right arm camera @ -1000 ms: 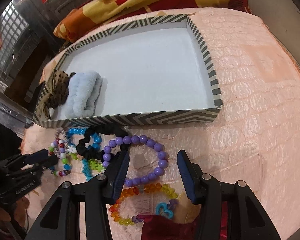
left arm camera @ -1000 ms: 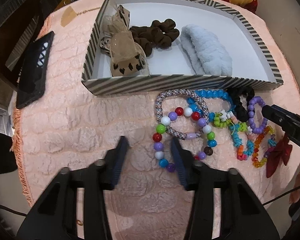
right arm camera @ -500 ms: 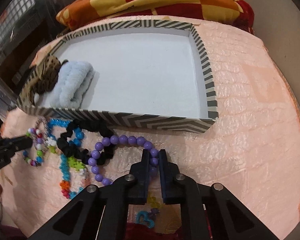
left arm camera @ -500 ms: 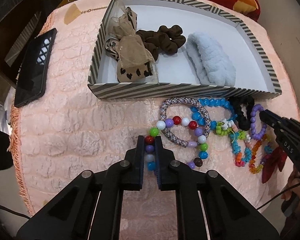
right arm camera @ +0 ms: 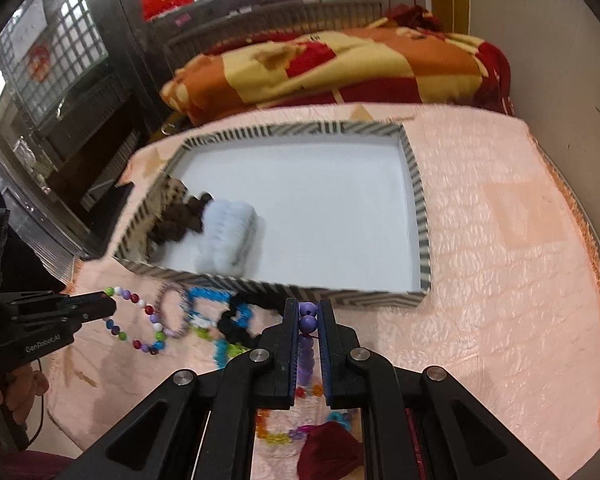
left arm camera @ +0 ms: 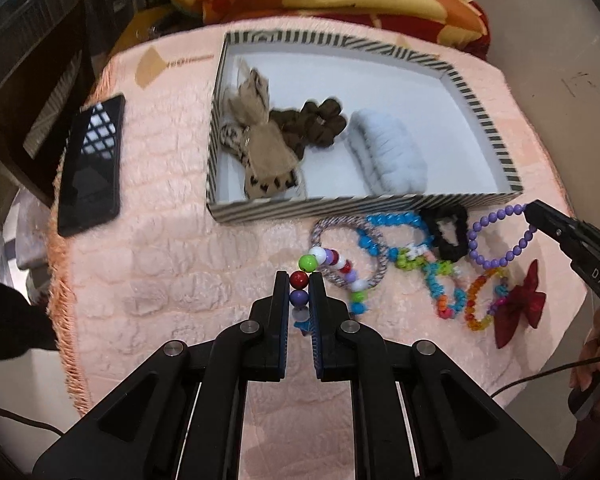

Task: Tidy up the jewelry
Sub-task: 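Grasp the multicolour bead bracelet with the left tool while the right grasps the purple bracelet, then lift both bracelets into the striped box and open both tools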

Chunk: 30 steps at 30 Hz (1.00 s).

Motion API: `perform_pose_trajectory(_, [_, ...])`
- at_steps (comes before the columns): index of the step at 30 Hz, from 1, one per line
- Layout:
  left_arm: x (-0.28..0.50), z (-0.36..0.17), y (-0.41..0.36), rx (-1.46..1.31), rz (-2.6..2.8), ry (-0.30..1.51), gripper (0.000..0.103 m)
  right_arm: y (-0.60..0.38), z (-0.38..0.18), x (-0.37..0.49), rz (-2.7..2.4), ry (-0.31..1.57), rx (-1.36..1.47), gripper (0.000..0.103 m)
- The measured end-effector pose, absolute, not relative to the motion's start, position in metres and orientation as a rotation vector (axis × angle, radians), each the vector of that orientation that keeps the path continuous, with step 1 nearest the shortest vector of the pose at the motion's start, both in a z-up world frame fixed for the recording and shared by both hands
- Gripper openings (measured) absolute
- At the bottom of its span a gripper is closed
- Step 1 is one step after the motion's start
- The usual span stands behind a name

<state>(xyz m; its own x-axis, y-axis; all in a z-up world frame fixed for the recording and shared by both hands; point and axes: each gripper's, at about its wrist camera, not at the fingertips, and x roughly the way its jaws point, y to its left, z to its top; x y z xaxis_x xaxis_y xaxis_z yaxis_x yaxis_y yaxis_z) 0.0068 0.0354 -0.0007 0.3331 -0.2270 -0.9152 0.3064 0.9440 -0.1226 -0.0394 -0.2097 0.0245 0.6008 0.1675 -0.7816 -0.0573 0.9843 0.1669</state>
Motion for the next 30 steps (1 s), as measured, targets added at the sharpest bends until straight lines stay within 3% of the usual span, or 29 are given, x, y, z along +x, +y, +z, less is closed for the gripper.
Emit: perform_pose_trajectory(30, [0.055, 0.079, -0.005, 0.177, -0.358, 0.986, 0.008, -0.203, 0.073, 0.0, 0.185, 0.839, 0.084, 0.009])
